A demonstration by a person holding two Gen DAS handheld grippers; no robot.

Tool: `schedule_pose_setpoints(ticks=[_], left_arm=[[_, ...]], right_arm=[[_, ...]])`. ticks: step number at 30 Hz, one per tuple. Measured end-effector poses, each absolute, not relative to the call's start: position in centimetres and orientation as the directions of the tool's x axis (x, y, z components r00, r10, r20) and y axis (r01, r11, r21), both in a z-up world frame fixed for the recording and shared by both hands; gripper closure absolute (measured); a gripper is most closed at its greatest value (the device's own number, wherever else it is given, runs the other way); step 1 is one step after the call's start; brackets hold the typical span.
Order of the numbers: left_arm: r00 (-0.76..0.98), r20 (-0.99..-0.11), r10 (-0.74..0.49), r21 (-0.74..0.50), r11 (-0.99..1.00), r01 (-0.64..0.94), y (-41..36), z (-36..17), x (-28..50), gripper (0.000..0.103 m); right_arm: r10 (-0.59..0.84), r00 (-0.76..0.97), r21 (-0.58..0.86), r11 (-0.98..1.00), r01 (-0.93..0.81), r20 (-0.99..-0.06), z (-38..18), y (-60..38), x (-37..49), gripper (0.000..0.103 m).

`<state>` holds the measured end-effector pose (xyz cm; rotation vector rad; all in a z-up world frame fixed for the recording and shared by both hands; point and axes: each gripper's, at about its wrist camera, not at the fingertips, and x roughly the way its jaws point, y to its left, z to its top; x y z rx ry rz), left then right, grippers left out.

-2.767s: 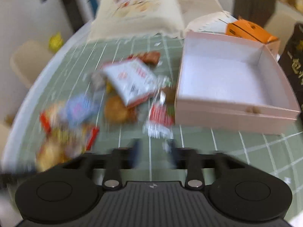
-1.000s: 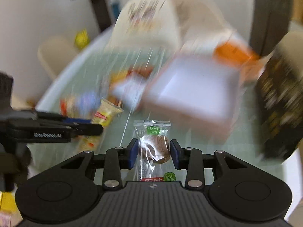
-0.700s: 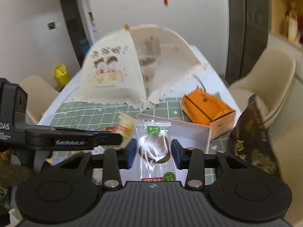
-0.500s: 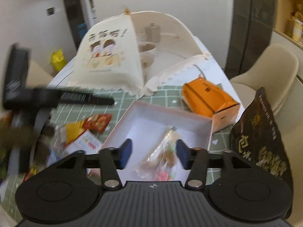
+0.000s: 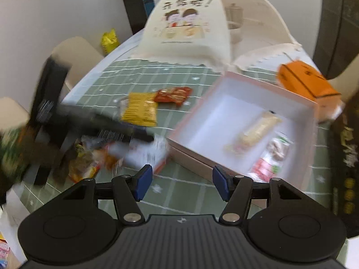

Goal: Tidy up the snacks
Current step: 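Grasp the white-red biscuit pack with the left gripper while the right grasps the red quail-egg pouch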

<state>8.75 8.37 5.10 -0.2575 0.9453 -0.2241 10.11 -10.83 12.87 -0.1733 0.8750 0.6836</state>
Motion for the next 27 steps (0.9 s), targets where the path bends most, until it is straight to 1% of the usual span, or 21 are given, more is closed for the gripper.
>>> schedule_pose_setpoints(ticks=[2, 4, 6, 8, 10, 11, 13, 14, 15, 16, 18, 20, 23, 25, 27], left_arm=[[0.571, -0.756, -0.32, -0.353, 0.934, 0.055, 8.9, 4.9, 6.0, 0.079], [0.577, -0.749, -0.326, -0.378, 0.925, 0.033, 9.2, 5.0, 3.8, 0.079], [0.595, -0.741, -0.312, -0.38, 0.925, 0.011, 9.6, 5.0, 2.0, 0.079], [0.614, -0.736, -0.284, -0.378, 0.925, -0.024, 10.4, 5.1, 0.1, 0.079], [0.64, -0.719, -0.271, -0.411, 0.908, -0.078, 11.4, 5.1, -1.6, 0.08], [0.654, -0.706, -0.272, -0.434, 0.896, -0.096, 12.1, 5.3, -2.6, 0.08], [0.681, -0.681, -0.268, -0.467, 0.876, -0.122, 13.1, 5.7, -4.1, 0.079], [0.688, -0.677, -0.26, -0.472, 0.871, -0.136, 13.6, 5.8, -4.8, 0.079], [0.691, -0.677, -0.254, -0.475, 0.868, -0.147, 14.0, 5.9, -5.4, 0.079], [0.692, -0.68, -0.243, -0.477, 0.863, -0.165, 14.5, 6.0, -6.0, 0.079], [0.678, -0.7, -0.223, -0.471, 0.859, -0.203, 15.3, 5.9, -6.9, 0.079], [0.642, -0.736, -0.215, -0.456, 0.858, -0.236, 15.7, 5.6, -7.5, 0.079], [0.601, -0.777, -0.186, -0.423, 0.862, -0.28, 16.2, 5.5, -8.6, 0.079], [0.6, -0.781, -0.175, -0.425, 0.852, -0.305, 16.4, 5.6, -9.3, 0.079], [0.598, -0.777, -0.199, -0.455, 0.833, -0.314, 16.5, 5.4, -9.8, 0.079]], right_arm=[[0.506, 0.431, 0.161, 0.767, -0.621, -0.748, 13.2, -9.0, 10.8, 0.042], [0.526, 0.417, 0.199, 0.766, -0.611, -0.741, 13.7, -6.4, 12.4, 0.035], [0.526, 0.407, 0.237, 0.783, -0.575, -0.747, 13.8, -3.4, 15.1, 0.021], [0.519, 0.373, 0.296, 0.807, -0.512, -0.769, 12.8, -0.5, 18.9, 0.02], [0.498, 0.332, 0.343, 0.836, -0.428, -0.801, 10.9, 2.2, 23.1, 0.02], [0.473, 0.324, 0.341, 0.856, -0.389, -0.819, 9.9, 3.5, 25.1, 0.02], [0.393, 0.335, 0.282, 0.899, -0.334, -0.856, 7.8, 5.8, 28.0, 0.021], [0.344, 0.352, 0.226, 0.915, -0.334, -0.871, 6.9, 6.9, 28.7, 0.022], [0.278, 0.369, 0.147, 0.927, -0.344, -0.887, 6.0, 8.1, 29.3, 0.027], [0.241, 0.371, 0.102, 0.929, -0.357, -0.897, 5.3, 8.6, 29.4, 0.032], [0.214, 0.393, 0.055, 0.924, -0.379, -0.894, 5.3, 9.2, 28.4, 0.032], [0.257, 0.359, 0.083, 0.897, -0.434, -0.897, 5.8, 8.9, 26.3, 0.033], [0.294, 0.308, 0.098, 0.848, -0.521, -0.905, 6.4, 7.3, 21.0, 0.033], [0.321, 0.256, 0.119, 0.802, -0.585, -0.912, 6.6, 5.7, 17.1, 0.034], [0.336, 0.228, 0.126, 0.767, -0.629, -0.914, 6.8, 3.7, 13.2, 0.034]])
